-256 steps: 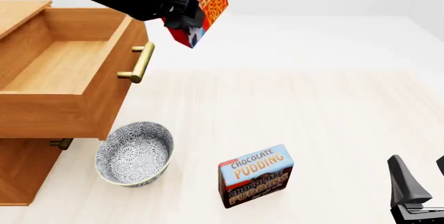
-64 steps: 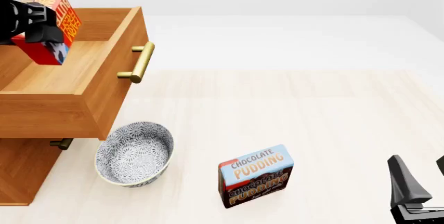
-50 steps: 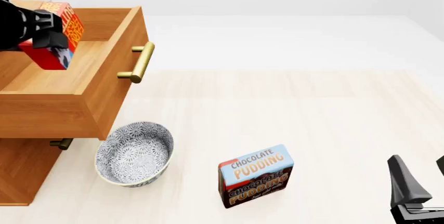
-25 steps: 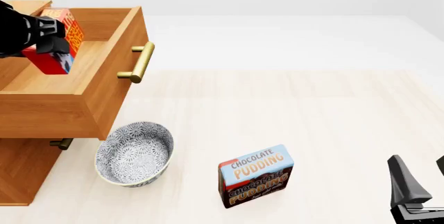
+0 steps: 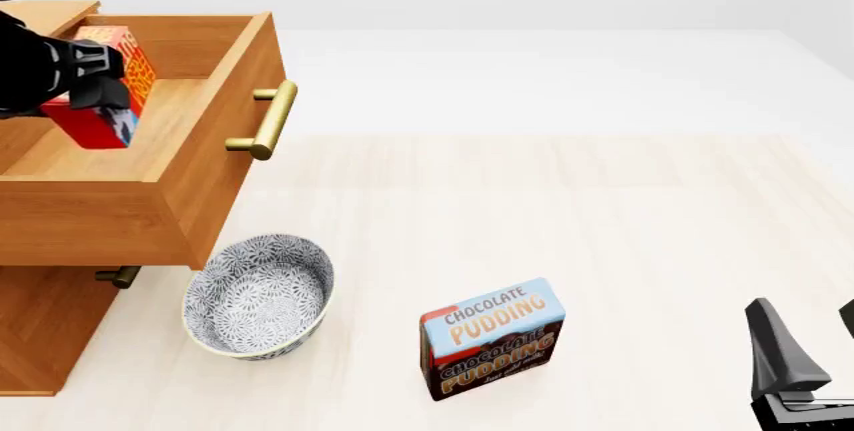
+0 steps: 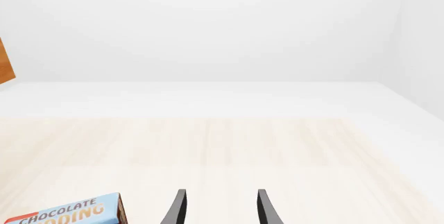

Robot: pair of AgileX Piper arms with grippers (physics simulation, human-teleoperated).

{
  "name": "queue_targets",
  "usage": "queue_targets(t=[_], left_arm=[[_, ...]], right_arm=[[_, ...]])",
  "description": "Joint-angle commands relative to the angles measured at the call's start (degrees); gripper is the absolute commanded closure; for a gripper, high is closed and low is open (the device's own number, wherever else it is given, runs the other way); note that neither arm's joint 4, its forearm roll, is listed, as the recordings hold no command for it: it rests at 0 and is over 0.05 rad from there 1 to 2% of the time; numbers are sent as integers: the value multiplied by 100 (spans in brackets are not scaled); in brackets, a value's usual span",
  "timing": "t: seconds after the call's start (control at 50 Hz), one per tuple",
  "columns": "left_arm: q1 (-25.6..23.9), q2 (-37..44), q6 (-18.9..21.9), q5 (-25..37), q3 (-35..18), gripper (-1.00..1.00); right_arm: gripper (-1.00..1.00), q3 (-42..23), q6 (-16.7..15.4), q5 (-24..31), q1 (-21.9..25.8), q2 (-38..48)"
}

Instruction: Put the butter at the back in the top drawer of the cabinet and close it.

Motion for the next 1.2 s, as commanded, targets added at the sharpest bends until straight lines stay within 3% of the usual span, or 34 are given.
queue_targets(t=[0.02, 1.2], left_arm=[[107, 6, 112, -107, -50, 100], [405, 261, 295, -335, 132, 100]], right_arm=[[-100, 0, 0, 0, 0, 0], [-100, 0, 0, 0, 0, 0]])
